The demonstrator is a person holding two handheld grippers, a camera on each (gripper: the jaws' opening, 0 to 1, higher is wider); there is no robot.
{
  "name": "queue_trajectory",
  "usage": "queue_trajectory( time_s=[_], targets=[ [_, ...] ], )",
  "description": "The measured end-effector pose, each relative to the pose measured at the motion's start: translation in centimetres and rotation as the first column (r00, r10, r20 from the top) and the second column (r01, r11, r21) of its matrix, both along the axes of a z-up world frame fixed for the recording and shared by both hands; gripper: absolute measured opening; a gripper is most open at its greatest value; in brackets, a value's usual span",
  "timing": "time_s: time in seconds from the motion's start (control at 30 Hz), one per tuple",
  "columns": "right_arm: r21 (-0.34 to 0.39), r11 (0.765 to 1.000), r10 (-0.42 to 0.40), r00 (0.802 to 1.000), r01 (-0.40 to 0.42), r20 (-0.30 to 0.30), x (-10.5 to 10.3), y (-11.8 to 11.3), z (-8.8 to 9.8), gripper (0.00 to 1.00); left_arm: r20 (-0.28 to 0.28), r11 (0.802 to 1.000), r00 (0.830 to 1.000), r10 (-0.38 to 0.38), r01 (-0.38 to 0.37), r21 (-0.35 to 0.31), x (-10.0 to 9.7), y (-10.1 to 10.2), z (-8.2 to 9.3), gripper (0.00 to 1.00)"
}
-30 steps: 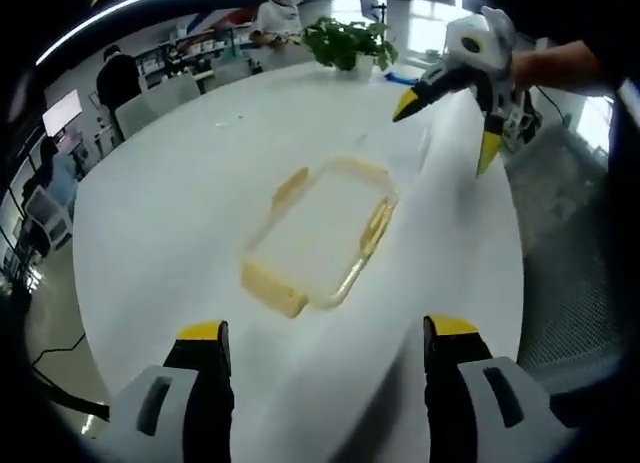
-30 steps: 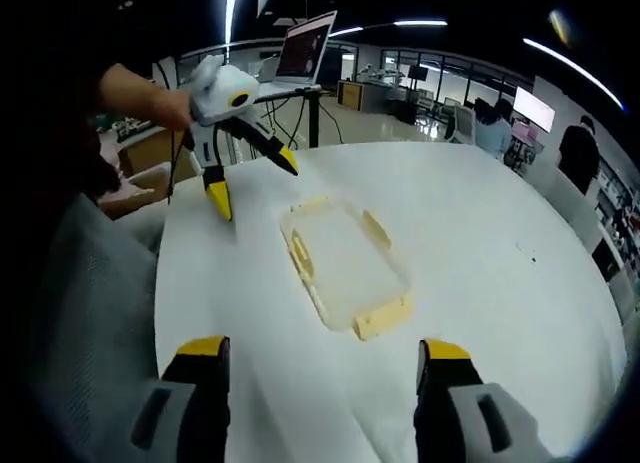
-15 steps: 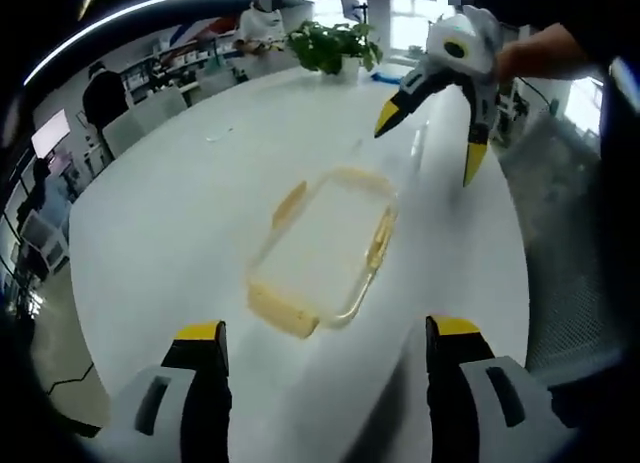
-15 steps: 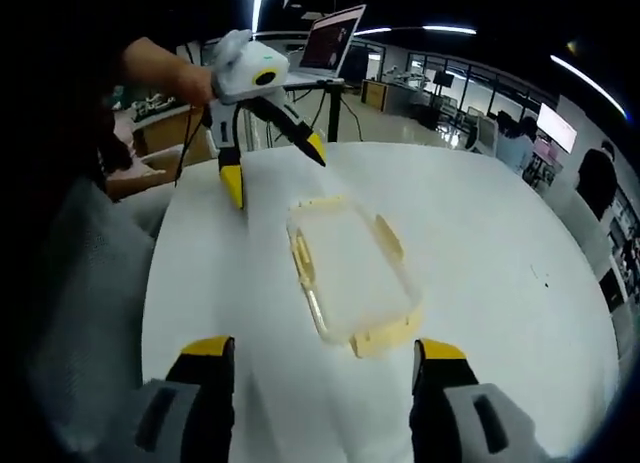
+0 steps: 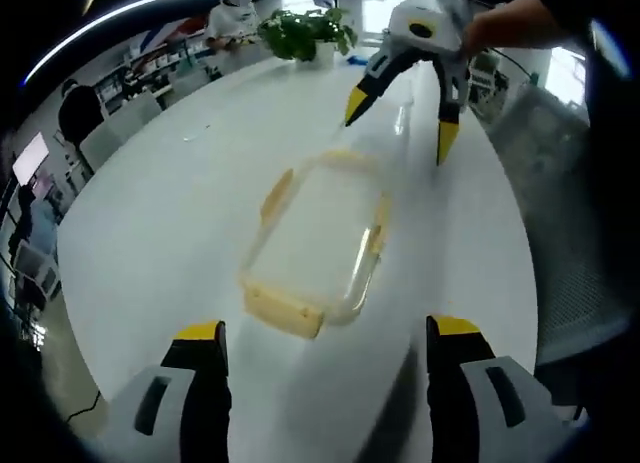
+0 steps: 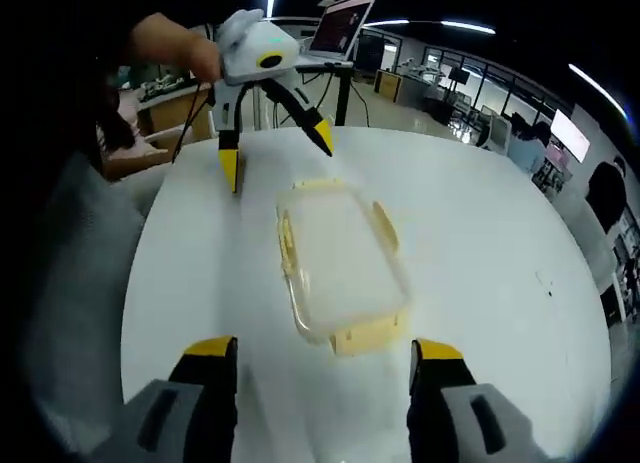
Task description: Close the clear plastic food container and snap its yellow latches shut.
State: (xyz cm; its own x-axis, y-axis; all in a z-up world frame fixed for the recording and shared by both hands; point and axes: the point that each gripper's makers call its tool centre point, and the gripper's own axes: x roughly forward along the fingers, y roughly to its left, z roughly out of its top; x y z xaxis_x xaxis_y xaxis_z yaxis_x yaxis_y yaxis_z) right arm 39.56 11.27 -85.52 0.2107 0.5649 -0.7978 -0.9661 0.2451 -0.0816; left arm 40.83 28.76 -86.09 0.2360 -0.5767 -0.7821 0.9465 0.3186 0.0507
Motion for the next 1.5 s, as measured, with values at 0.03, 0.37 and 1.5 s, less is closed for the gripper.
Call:
queue_trajectory(
  time_s=[0.03, 0.37, 1.5],
  targets=[
    [-0.02, 1.0, 0.021, 1.0, -0.021, 0.001, 0.2, 0.0, 0.0, 0.69, 0.006, 1.0, 1.0, -0.003, 0.003, 0.001, 0.2, 0.0, 0.0, 0.8],
    [-0.03, 0.997, 0.077, 0.997, -0.077, 0.004, 1.2, 0.7, -0.5, 0.69, 0.031, 0.998, 0.998, -0.059, 0.059, 0.001, 0.9, -0.3, -0.3, 0.78],
    [-0.168, 0.954, 0.243, 0.968, -0.249, -0.055, 3.5, 0.1, -2.8, 0.48, -0.024, 0.951, 0.957, -0.29, 0.291, 0.105, 3.3, -0.4, -1.8, 0.55]
  ],
)
